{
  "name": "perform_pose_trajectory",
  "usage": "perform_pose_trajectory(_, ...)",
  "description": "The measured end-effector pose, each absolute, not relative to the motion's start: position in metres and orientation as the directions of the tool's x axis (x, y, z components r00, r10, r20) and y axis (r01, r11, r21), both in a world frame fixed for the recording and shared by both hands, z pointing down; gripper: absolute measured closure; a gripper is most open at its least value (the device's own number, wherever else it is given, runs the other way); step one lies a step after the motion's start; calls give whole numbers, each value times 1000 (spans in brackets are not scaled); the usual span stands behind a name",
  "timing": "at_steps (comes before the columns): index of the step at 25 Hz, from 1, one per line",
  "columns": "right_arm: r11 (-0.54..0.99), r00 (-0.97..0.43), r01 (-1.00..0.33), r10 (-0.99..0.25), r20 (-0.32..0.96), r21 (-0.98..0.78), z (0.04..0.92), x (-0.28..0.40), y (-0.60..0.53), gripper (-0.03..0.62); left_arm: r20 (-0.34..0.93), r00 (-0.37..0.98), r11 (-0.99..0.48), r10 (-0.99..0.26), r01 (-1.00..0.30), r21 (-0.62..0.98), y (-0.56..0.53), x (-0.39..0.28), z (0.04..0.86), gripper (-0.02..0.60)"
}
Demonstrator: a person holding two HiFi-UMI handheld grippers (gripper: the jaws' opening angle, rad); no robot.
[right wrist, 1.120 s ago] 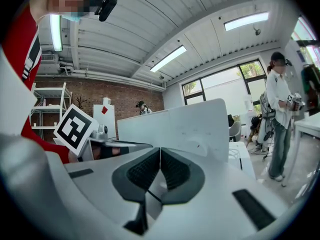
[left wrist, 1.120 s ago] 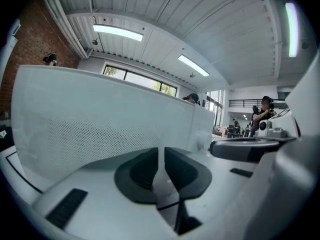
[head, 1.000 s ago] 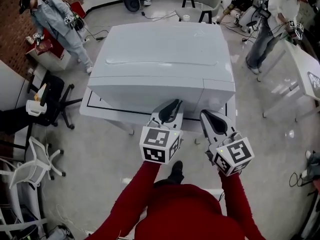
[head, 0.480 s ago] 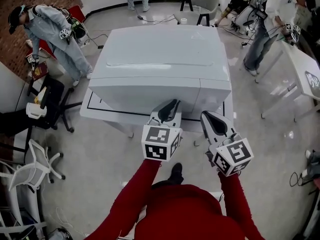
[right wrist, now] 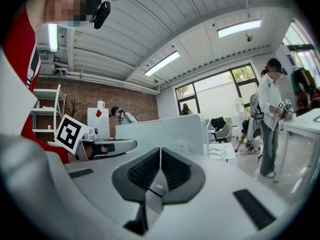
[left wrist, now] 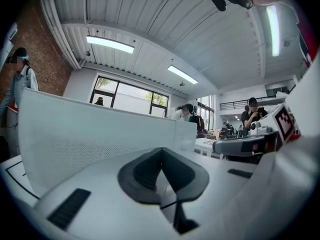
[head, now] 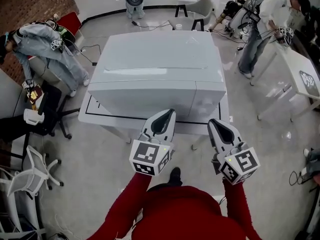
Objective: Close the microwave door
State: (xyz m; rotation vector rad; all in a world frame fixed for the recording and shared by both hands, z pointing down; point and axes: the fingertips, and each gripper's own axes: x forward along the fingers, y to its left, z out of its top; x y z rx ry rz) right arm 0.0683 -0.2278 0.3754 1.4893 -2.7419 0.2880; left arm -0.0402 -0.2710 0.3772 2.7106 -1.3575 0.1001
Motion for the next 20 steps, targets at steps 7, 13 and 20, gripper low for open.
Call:
perform_pose_trajectory(7, 537, -551, -831, -830, 86, -148, 371, 70, -215, 579, 109, 649, -648, -753, -760, 53, -241, -38, 380, 571)
perform_pose_trajectory(13, 539, -556, -826, -827, 80, -165, 372, 69, -203, 579, 88, 667, -666, -740, -745, 49, -226, -41, 378, 571)
perform_pose_trajectory(20, 540, -556, -819, -830, 37, -194, 362, 69, -186, 580, 69, 664, -664, -745, -747, 29, -202, -52, 374, 571)
